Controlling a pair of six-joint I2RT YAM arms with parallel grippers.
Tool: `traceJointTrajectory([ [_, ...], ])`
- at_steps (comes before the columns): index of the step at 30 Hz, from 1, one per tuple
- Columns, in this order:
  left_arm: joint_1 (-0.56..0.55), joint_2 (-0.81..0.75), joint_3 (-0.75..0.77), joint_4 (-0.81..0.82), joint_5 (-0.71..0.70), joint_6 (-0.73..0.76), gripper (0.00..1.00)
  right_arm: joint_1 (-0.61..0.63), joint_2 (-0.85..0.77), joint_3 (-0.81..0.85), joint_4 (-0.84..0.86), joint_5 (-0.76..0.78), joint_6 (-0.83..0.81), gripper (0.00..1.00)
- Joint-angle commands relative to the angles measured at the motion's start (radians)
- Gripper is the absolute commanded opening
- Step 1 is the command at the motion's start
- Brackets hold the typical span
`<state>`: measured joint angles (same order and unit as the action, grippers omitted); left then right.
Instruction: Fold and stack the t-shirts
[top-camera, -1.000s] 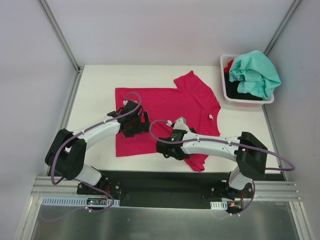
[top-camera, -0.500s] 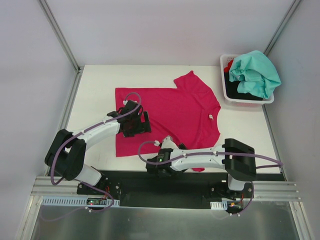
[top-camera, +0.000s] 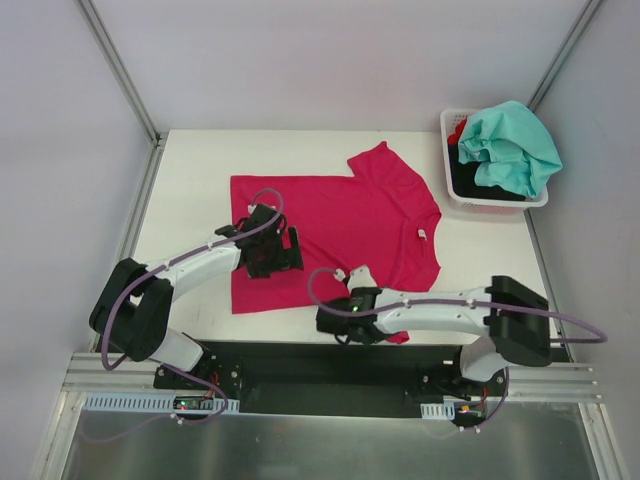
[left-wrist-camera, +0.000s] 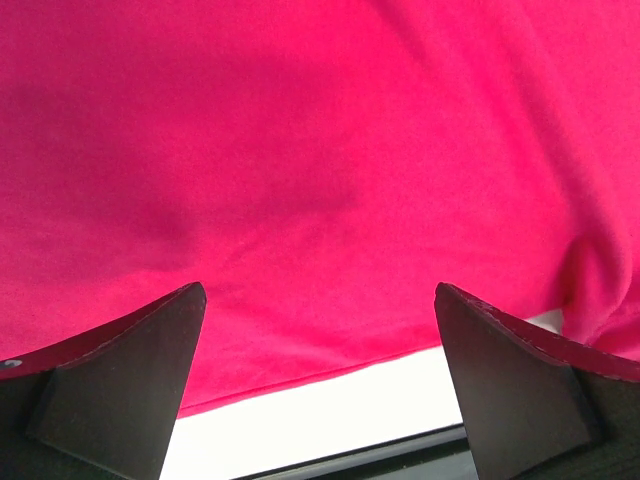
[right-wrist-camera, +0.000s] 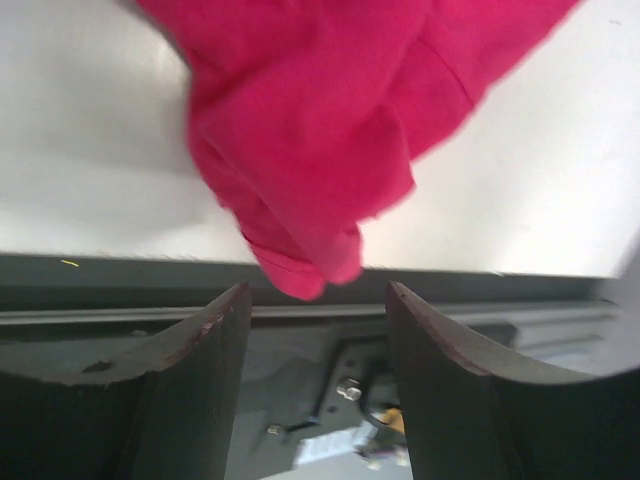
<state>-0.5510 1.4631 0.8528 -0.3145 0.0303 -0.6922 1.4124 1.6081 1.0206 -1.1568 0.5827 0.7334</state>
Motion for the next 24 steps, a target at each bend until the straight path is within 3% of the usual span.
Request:
traceJointTrajectory([
  [1, -0.015, -0.018, -0.023, 0.037, 0.1, -0.026, 0.99, -0.143, -0.18, -0.013, 0.28, -0.06, -0.132, 0.59],
  [7, -0.013, -0.011, -0.037, 0.038, 0.199, -0.076, 0.99, -0.392, -0.186, -0.005, 0.443, -0.144, -0.296, 0.6],
  [11, -0.013, -0.039, -0.081, 0.017, 0.24, -0.127, 0.99, -0.478, -0.188, -0.022, 0.5, -0.233, -0.339, 0.6],
  [17, -0.009, -0.121, -0.095, -0.184, 0.113, -0.15, 0.99, -0.535, -0.224, -0.027, 0.474, -0.235, -0.376, 0.6],
  [24, 0.006, -0.112, -0.172, -0.241, 0.062, -0.187, 0.99, -0.638, -0.252, -0.079, 0.482, -0.27, -0.397, 0.62],
])
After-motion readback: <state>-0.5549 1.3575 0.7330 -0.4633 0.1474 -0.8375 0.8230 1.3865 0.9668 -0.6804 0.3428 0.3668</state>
